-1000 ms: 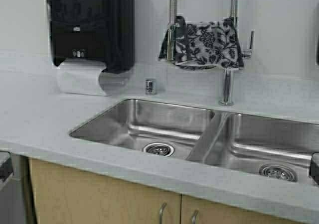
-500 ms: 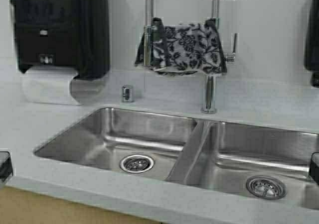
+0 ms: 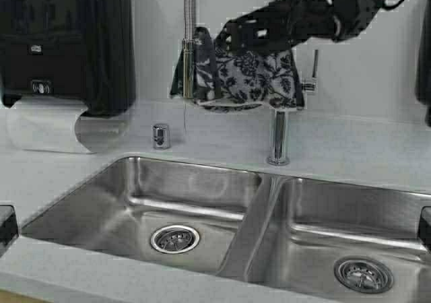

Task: Get the cloth and wipe up the spill under the wine glass

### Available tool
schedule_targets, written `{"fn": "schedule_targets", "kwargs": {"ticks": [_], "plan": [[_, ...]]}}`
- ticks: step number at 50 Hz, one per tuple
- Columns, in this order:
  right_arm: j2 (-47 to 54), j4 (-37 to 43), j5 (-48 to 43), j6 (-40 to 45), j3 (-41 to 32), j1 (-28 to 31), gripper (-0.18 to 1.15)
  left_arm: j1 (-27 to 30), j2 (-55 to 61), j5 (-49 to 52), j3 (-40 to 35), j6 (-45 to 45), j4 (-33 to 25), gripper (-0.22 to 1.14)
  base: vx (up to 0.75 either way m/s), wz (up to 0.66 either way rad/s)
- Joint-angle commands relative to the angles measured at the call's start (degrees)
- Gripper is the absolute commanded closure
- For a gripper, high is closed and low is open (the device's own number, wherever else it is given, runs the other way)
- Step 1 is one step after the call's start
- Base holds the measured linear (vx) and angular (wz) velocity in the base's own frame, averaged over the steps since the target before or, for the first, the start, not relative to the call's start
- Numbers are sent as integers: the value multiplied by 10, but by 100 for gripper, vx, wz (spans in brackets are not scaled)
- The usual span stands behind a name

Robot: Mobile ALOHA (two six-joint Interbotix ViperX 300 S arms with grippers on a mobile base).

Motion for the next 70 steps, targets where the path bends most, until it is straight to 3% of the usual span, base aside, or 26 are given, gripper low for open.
{"fn": "schedule_targets", "kwargs": {"ticks": [1,9,36,70], "plan": [[11,-2,-28,16,-11,3,1,1,4,-2,-4,1,-3,89,12,2],[34,0,-35,14,-13,3,1,1,4,-2,-4,1,-6,89,10,3],[138,10,-35,10,-125,1,2,1,2,-2,-3,1,-6,89,5,4],[148,51,-35,10,-142,-32,6,1,2,-2,0,3,-6,89,0,1]]}}
